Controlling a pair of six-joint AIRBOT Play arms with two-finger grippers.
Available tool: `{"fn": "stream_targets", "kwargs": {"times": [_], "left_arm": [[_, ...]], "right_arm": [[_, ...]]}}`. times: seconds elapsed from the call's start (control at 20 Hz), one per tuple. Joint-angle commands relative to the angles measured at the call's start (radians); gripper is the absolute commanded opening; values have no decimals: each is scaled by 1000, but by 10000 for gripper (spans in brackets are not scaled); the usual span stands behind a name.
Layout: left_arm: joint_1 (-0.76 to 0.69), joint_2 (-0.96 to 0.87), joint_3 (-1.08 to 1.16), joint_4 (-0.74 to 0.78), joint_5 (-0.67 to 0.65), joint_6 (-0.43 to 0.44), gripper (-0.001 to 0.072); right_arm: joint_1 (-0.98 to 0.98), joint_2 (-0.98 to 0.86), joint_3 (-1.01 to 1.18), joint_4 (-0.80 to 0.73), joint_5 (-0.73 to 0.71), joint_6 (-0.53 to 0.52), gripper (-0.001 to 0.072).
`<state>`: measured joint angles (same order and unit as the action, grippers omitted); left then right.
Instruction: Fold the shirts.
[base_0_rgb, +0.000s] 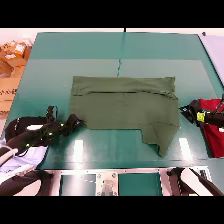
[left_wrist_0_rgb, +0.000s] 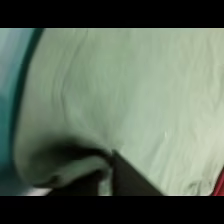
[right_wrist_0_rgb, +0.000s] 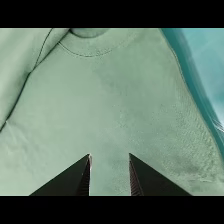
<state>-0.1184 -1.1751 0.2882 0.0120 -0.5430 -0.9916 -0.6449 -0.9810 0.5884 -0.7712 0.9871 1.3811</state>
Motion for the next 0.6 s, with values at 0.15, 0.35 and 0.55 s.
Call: {"fn": "stream_targets", "kwargs": {"times": [0.15,0.35,0.55], "left_arm": [[3,-66,42,18,-55,96,26],[3,-66,42,18,-59,95,26],[3,-66,41,18,-34,95,26]], "right_arm": [[-134,5,0,-281,199,143,281],[-190,7,-75,-396,287,204,396],[-97,-16,-244,-225,114,116,402]]}}
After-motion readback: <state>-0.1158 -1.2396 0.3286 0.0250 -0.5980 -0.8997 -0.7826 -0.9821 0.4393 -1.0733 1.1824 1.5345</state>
